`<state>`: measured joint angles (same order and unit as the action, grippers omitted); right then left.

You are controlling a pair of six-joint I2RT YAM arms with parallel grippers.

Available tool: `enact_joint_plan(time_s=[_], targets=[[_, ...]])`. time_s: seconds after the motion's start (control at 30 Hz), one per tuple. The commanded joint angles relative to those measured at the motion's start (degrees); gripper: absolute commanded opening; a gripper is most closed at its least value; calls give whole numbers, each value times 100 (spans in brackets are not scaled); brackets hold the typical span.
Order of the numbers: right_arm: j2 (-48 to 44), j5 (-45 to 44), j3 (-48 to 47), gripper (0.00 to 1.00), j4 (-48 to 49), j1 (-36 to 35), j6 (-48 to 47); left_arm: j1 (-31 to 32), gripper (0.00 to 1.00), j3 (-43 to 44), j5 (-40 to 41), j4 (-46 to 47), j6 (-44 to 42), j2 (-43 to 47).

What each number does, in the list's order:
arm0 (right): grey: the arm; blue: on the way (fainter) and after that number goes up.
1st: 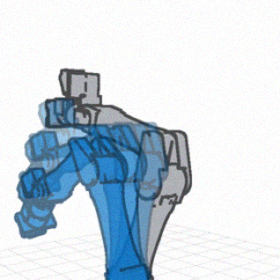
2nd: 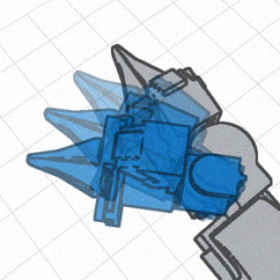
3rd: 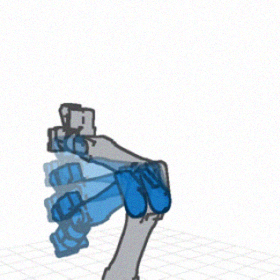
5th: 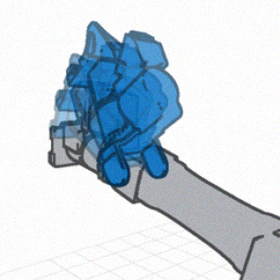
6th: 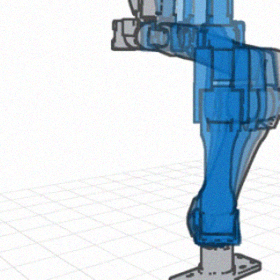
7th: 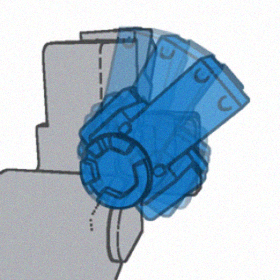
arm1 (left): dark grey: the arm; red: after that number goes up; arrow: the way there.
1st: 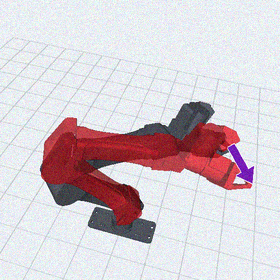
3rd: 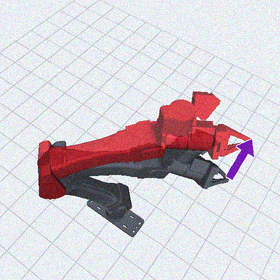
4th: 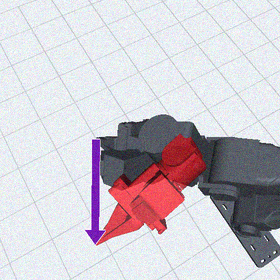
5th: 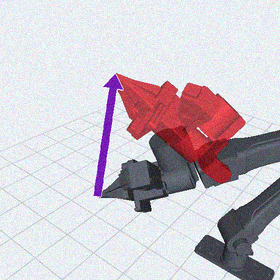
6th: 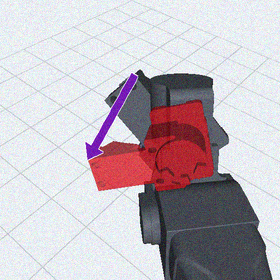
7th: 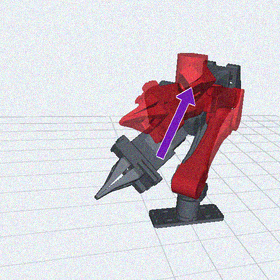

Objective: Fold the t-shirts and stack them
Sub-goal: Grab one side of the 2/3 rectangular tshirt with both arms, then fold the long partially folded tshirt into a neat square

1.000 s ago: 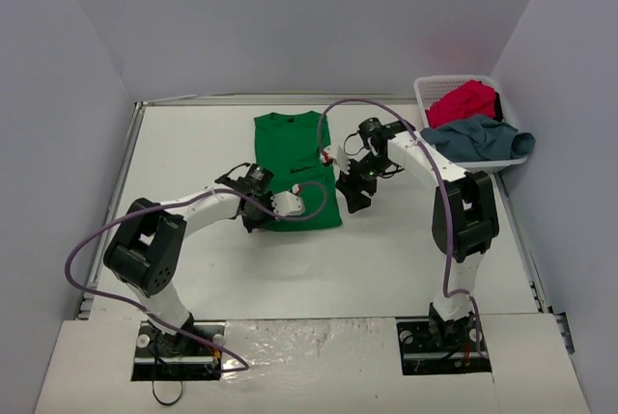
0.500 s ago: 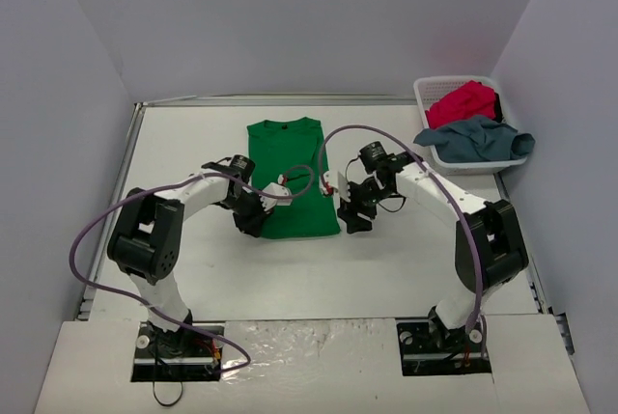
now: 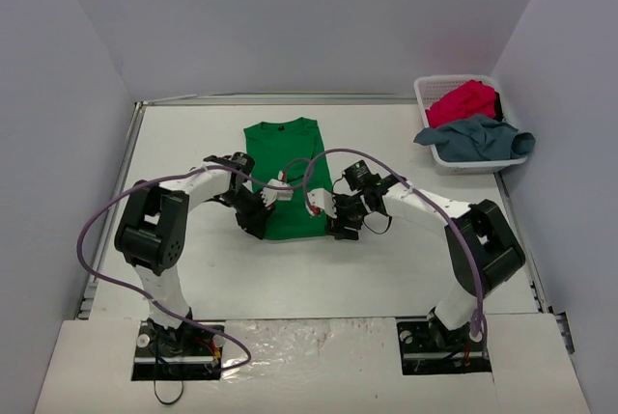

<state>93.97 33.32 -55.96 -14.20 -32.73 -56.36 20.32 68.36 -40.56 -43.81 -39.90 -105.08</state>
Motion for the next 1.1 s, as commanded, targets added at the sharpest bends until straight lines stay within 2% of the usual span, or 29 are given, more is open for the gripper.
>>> enact_joint_plan(time_s=[0.0,0.27,0.33,0.37,0.43,0.47,0.53,0.63,0.8,1.07], targets=[[304,-71,-99,57,329,-40,55,-80,2,204,-216,-382,-70,-4],[815,-202,-362,52,374,-58,64,-159,2,178,-251,-435,-158,-30],[895,-238,-380,42,374,-67,55,-186,3,178,-242,-461,-185,-39],[912,-264,-380,31,365,-67,63,-195,2,178,-242,-479,-194,-39],[895,-282,-380,20,365,-67,99,-212,2,187,-234,-505,-229,-22],[868,-308,-371,10,365,-67,116,-221,2,187,-234,-514,-229,-13],[816,-370,-345,2,295,-67,169,-212,2,195,-199,-514,-237,48],[658,-283,-441,0,6,-67,178,-221,2,213,-119,-584,-255,180],[342,121,-819,0,-1452,-67,126,-212,2,301,-75,-988,-474,505],[-467,1079,-1065,0,-3009,-84,-24,-203,2,64,-567,-2288,-1467,1375]])
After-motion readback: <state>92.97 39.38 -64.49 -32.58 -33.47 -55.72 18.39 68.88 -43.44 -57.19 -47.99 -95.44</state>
